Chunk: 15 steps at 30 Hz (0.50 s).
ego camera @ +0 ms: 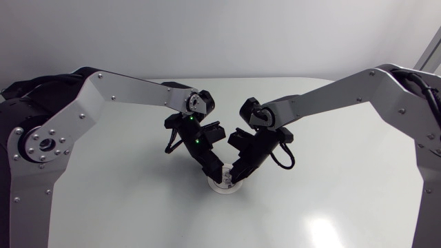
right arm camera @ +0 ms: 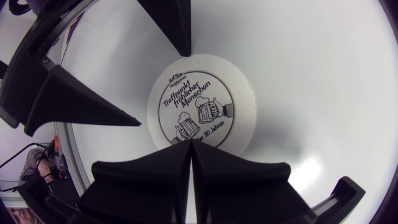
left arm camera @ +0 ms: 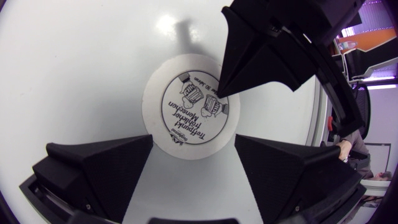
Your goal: Turn the coaster over.
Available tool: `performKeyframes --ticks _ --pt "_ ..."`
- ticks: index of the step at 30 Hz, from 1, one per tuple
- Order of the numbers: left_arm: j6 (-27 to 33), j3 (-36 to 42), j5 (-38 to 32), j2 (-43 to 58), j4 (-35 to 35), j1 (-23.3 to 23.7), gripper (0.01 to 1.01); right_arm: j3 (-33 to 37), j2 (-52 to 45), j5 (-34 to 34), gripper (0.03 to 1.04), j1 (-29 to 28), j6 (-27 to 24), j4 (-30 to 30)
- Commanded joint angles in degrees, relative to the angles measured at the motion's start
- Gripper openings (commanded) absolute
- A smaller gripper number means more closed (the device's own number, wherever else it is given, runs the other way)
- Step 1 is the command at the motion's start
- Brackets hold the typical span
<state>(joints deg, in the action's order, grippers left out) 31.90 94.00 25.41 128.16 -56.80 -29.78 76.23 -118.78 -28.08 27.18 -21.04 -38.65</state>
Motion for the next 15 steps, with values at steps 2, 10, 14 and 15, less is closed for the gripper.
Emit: performKeyframes --ticks 2,10,14,15 --pt "0.62 -1.45 0.17 3.68 -2.09 0.78 0.915 -1.78 -3.03 1.00 0.04 1.82 -0.41 -0.63" --pt "2.73 -6.19 -0.10 2.27 -2.00 2.53 0.913 5.86 -6.81 1.00 0.04 3.85 -0.14 -3.71" --pt "3.52 -9.53 -0.18 1.04 -1.39 2.89 0.913 10.79 -9.28 1.09 0.04 3.85 0.21 -5.47" --pt "3.78 -10.24 -0.18 0.69 -1.48 2.89 0.913 11.75 -9.80 1.18 0.04 3.76 0.21 -5.73"
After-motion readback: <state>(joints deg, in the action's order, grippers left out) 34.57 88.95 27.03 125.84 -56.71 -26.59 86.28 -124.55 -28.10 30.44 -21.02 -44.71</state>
